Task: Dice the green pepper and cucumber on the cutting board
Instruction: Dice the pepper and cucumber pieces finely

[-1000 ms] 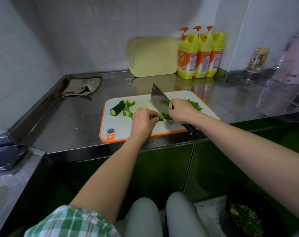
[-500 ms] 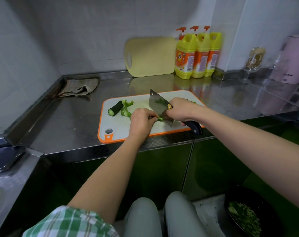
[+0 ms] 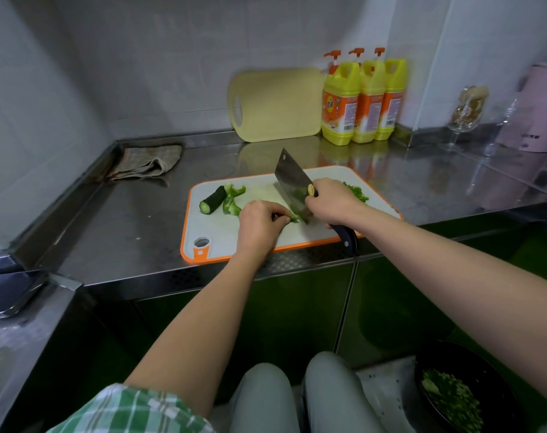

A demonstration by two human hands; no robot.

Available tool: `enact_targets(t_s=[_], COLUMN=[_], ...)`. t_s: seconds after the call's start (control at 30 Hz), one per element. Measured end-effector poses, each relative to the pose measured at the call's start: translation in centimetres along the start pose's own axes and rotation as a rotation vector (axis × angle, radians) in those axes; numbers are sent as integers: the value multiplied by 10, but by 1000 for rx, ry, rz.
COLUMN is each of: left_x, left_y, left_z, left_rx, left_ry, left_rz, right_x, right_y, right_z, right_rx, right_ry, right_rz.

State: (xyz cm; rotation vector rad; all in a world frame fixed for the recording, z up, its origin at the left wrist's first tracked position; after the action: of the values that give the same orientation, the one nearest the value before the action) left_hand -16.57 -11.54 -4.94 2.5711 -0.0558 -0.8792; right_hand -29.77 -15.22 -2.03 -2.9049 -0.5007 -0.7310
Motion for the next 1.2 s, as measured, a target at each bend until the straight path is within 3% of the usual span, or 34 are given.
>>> enact_targets(t_s=[0.3, 0.7, 1.0, 1.2], left_x=[-2, -2, -4, -3], left_y=[-2, 0, -3, -2], left_z=[-2, -1, -5, -5], left_rx=[-6, -18, -16, -20], left_ry=[7, 27, 4, 10], left_rz=[-9, 31, 6, -9], right_x=[14, 20, 2, 11], right_y=[-16, -6, 2, -11], right_z=[1, 16, 4, -1], right_rx=[149, 107, 38, 139], right_ry=[-100, -223, 5, -36], right_rz=[-7, 18, 23, 2])
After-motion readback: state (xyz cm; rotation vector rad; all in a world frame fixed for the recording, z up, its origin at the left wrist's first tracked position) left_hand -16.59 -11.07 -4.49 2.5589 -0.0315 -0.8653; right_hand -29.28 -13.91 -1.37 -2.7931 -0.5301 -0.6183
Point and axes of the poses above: each hand's wrist, its own y-axis towards the middle knuckle, its own z-axis out of the palm, x = y × z, the point moved 10 cm from there along y, towards the middle knuckle, and after that the axes turned 6 degrees about x, right-handed, at the moved point
